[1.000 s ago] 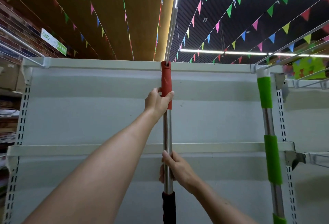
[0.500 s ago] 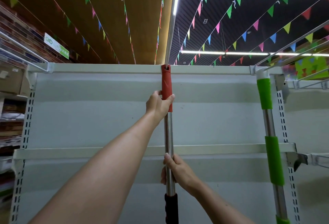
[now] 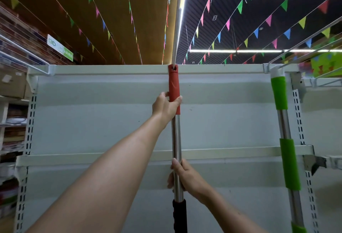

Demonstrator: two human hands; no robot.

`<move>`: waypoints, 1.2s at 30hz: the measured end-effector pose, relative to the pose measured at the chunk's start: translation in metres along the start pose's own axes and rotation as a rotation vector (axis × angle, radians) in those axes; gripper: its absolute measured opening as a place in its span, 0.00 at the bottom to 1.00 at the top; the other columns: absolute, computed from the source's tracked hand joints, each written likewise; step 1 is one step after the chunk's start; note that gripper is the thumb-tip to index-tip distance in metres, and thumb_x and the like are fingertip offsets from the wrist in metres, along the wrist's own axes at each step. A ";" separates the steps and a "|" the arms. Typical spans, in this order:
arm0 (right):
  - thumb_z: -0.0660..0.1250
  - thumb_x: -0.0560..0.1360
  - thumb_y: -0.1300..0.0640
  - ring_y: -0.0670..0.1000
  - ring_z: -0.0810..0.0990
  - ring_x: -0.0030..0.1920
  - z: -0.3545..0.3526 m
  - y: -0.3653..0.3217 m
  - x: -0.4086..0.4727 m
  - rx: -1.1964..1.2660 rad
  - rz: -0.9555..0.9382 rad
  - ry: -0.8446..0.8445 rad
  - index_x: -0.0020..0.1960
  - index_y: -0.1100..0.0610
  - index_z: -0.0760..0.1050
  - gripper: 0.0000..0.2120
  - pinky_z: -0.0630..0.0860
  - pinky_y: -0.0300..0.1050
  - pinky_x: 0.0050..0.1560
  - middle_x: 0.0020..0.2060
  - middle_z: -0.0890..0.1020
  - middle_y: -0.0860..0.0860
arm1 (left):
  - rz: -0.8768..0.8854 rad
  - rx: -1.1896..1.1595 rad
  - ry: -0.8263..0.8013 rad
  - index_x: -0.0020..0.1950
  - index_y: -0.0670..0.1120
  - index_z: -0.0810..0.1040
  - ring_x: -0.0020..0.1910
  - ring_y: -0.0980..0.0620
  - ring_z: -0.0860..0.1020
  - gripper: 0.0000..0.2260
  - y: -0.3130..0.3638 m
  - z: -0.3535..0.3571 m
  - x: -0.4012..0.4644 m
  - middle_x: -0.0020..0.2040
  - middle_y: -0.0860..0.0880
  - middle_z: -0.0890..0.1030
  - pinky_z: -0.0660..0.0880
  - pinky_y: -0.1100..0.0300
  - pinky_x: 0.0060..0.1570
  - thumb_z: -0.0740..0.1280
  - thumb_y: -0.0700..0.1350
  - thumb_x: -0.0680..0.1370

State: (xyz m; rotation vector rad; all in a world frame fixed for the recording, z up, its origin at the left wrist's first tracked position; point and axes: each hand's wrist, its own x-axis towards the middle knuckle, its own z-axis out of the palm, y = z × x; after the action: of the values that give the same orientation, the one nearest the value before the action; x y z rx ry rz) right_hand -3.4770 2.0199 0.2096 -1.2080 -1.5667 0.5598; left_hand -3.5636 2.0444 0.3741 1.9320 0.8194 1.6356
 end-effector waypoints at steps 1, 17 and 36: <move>0.51 0.82 0.46 0.50 0.80 0.39 0.000 0.000 0.001 0.001 0.002 0.002 0.49 0.57 0.65 0.15 0.75 0.50 0.49 0.37 0.81 0.55 | 0.001 0.002 -0.003 0.68 0.43 0.68 0.58 0.43 0.77 0.23 0.000 0.000 0.000 0.62 0.44 0.77 0.74 0.50 0.60 0.67 0.51 0.77; 0.50 0.82 0.46 0.49 0.81 0.38 -0.002 0.000 0.006 -0.014 0.056 -0.022 0.55 0.59 0.66 0.17 0.74 0.41 0.41 0.38 0.80 0.53 | -0.017 -0.017 -0.029 0.69 0.43 0.67 0.57 0.44 0.77 0.24 -0.006 0.002 0.006 0.62 0.43 0.77 0.75 0.49 0.59 0.66 0.51 0.77; 0.51 0.82 0.46 0.48 0.80 0.35 -0.002 0.001 0.006 0.009 0.052 -0.017 0.51 0.57 0.65 0.14 0.73 0.37 0.36 0.39 0.80 0.54 | 0.042 0.009 -0.022 0.70 0.43 0.67 0.58 0.44 0.76 0.21 -0.009 0.006 0.003 0.61 0.45 0.76 0.74 0.53 0.60 0.64 0.47 0.79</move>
State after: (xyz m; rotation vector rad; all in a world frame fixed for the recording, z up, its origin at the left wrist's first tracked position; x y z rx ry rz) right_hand -3.4745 2.0247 0.2124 -1.2432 -1.5494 0.6113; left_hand -3.5591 2.0529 0.3687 1.9825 0.7838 1.6346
